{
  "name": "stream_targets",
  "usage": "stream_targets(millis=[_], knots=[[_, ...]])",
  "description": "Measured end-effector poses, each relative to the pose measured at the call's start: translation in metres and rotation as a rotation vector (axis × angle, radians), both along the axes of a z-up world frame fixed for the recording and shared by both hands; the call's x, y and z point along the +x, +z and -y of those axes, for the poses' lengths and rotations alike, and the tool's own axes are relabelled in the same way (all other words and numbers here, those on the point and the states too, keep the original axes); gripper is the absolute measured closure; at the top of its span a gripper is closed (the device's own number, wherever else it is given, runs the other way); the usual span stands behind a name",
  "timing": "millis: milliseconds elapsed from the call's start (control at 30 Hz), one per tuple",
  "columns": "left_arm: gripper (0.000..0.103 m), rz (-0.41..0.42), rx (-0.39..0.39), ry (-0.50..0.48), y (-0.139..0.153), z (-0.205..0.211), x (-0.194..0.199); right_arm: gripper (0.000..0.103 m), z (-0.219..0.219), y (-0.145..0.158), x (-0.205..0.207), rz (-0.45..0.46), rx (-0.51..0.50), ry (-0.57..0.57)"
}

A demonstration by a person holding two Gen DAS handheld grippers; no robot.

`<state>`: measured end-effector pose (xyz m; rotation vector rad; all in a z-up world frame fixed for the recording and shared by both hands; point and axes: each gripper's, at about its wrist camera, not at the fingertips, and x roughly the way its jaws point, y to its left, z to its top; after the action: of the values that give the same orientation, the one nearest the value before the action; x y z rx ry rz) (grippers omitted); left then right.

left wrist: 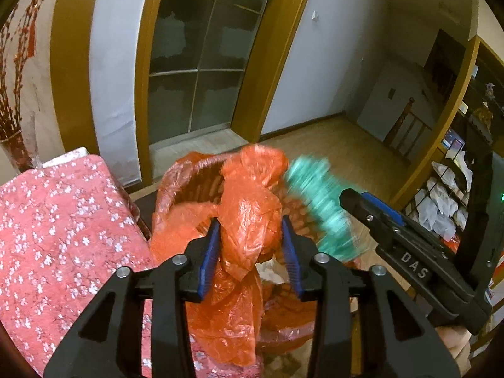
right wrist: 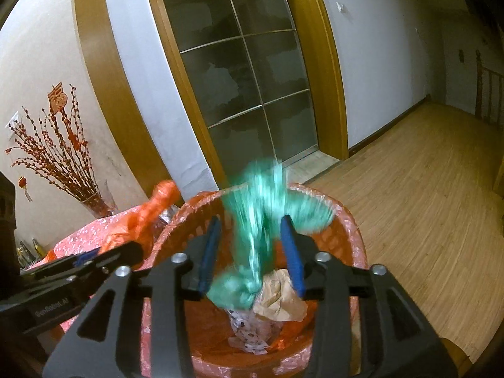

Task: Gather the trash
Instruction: 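Carry both bags over the wastebasket and open both grippers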

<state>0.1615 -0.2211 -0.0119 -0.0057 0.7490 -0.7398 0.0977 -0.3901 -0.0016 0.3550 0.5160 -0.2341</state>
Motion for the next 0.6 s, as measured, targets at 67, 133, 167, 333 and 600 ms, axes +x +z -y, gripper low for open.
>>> stream_targets(millis=[67,133,167,333,600], knots=[[0.055,-0.006,0.006,0.009,-0.003,-0.002,0.0,0.059,0.002,-0.003,-0.002,-0.006,0.004,-0.007],[0.052,-0.009,0.012,0.025,-0.005,-0.006,0.0,0.056,0.004,-0.006,-0.004,-0.012,0.008,-0.012],[0.05,-0.009,0.016,0.033,-0.005,-0.009,-0.001,0.054,0.005,-0.008,-0.006,-0.015,0.008,-0.021],[0.035,0.038,0.051,0.116,-0.003,-0.035,-0.006,0.023,0.003,-0.009,-0.016,0.002,-0.02,-0.067],[0.029,0.15,0.138,0.272,0.007,-0.092,-0.023,0.02,-0.026,-0.006,-0.012,0.003,-0.081,-0.035]])
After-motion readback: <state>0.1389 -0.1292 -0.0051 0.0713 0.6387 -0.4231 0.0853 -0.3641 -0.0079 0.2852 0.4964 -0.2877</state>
